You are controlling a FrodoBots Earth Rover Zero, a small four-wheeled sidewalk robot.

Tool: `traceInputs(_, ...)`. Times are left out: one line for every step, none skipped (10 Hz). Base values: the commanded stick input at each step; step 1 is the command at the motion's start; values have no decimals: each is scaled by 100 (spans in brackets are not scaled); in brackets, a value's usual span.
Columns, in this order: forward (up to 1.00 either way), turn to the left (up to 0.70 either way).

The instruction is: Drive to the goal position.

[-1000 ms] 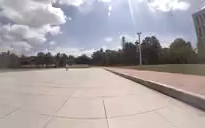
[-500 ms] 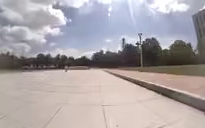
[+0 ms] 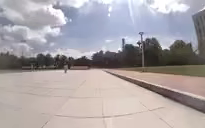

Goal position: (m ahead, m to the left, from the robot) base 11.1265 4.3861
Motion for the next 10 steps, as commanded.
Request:
traceInputs(70,0)
traceInputs(70,0)
traceInputs(70,0)
traceInputs(70,0)
traceInputs(70,0)
traceInputs(70,0)
traceInputs(70,0)
traceInputs(70,0)
traceInputs(70,0)
traceInputs(70,0)
